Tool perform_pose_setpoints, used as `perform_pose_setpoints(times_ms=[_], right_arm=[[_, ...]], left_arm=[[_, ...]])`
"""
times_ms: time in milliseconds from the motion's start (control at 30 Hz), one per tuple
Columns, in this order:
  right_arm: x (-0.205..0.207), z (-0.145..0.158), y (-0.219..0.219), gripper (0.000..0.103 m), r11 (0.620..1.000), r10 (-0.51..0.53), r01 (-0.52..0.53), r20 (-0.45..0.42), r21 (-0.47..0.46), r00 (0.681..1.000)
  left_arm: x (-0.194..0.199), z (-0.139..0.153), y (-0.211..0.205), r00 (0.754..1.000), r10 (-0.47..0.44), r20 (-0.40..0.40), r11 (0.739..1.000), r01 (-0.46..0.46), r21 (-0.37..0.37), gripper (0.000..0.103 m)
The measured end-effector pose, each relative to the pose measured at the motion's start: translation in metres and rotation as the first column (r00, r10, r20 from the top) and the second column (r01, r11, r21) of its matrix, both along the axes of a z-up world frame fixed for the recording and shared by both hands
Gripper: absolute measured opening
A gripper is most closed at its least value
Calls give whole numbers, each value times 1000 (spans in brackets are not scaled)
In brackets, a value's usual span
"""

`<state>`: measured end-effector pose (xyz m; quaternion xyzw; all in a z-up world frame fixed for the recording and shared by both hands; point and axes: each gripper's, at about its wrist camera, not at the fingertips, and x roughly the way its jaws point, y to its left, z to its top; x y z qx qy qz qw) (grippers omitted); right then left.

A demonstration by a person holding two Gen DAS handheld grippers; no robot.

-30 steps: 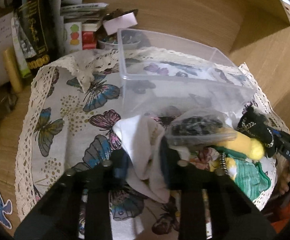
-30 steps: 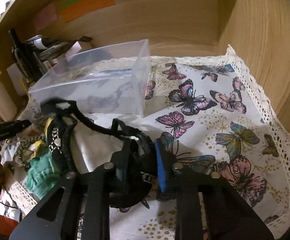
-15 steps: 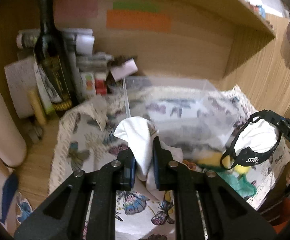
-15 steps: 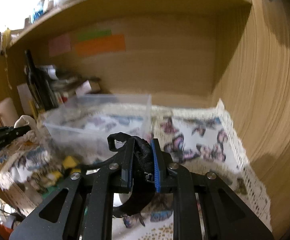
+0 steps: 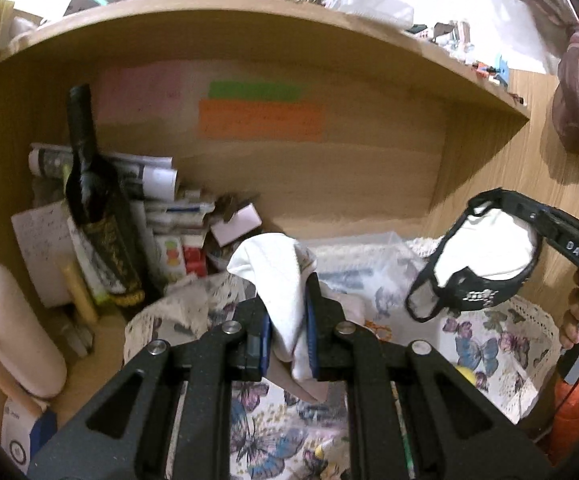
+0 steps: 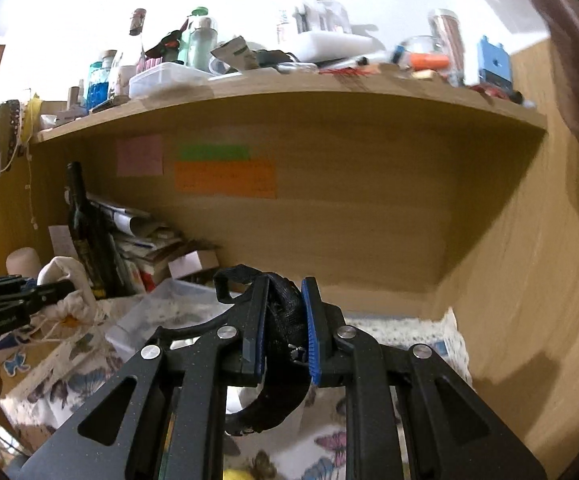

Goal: Organize soft objects
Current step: 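Carry the sock and mask over the clear box and release both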

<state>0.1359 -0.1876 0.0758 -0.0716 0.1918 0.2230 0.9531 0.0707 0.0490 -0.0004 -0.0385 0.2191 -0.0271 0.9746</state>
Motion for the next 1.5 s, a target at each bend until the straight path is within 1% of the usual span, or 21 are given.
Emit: perform_pose_setpoints(times_ms=[233, 367, 467, 567, 633, 733, 900, 1000, 1033, 1067, 1100, 1133, 1167, 1200, 1267, 1300, 1333, 1367, 1400, 1433, 1500], right_arm=[[29, -5, 22, 14, 1000, -15, 15, -5, -25, 1000], [51, -17, 34, 15, 999, -16, 13, -47, -52, 999], [66, -31, 43, 15, 996, -15, 7, -85, -86, 996], [77, -46, 51, 15, 992, -5, -11, -129, -123, 992], [82, -54, 55, 15, 988, 3, -26, -150, -151, 989], [89, -71, 64, 15, 981, 30, -69, -208, -183, 978], [99, -95, 72, 15, 969, 45, -112, -287, -222, 957], [101, -106, 75, 18, 959, 42, -129, -324, -252, 945], [101, -108, 75, 22, 957, 42, -134, -333, -257, 942], [101, -109, 73, 27, 958, 44, -138, -344, -252, 938], [100, -108, 71, 31, 959, 48, -143, -357, -243, 933], [101, -108, 69, 38, 961, 50, -144, -363, -236, 930], [99, -106, 66, 45, 963, 49, -140, -363, -228, 931], [97, -103, 65, 47, 965, 49, -136, -355, -225, 934], [90, -94, 60, 55, 968, 54, -130, -331, -213, 942], [88, -89, 59, 58, 970, 57, -128, -322, -205, 945], [84, -84, 57, 64, 973, 59, -124, -309, -195, 949], [78, -76, 54, 70, 976, 61, -117, -286, -184, 956], [73, -71, 52, 72, 978, 63, -113, -269, -177, 961], [66, -63, 48, 77, 980, 67, -110, -248, -165, 966], [54, -52, 42, 81, 983, 79, -111, -216, -143, 973]], left_arm=[[25, 12, -4, 999, -10, 40, 1000, 9, 13, 14], [47, 6, -5, 1000, -9, 21, 1000, 9, 14, 14], [67, -5, -4, 1000, -11, -17, 1000, 11, 6, 14], [86, -21, -2, 997, -17, -77, 1000, 17, -2, 14], [99, -34, -6, 992, -21, -123, 1000, 23, 14, 14], [113, -50, -11, 984, -33, -175, 998, 40, 42, 14], [124, -68, -19, 968, -66, -242, 995, 81, 51, 14], [126, -76, -23, 954, -79, -288, 993, 100, 59, 16], [126, -78, -23, 950, -83, -299, 993, 104, 54, 18], [125, -78, -23, 948, -90, -307, 993, 110, 49, 20], [125, -78, -23, 946, -93, -310, 992, 113, 48, 24], [123, -77, -23, 946, -95, -310, 992, 116, 50, 27], [122, -76, -23, 947, -94, -308, 992, 115, 51, 31], [118, -73, -26, 948, -95, -302, 992, 116, 52, 35], [114, -66, -26, 952, -99, -290, 992, 118, 51, 42], [111, -62, -25, 954, -101, -281, 992, 119, 45, 50], [106, -56, -25, 959, -102, -266, 993, 116, 38, 61], [105, -52, -25, 963, -98, -252, 993, 110, 34, 68], [100, -48, -24, 967, -89, -238, 995, 99, 32, 80], [95, -42, -24, 972, -75, -223, 996, 84, 34, 91], [85, -34, -23, 978, -53, -204, 997, 62, 38, 99]])
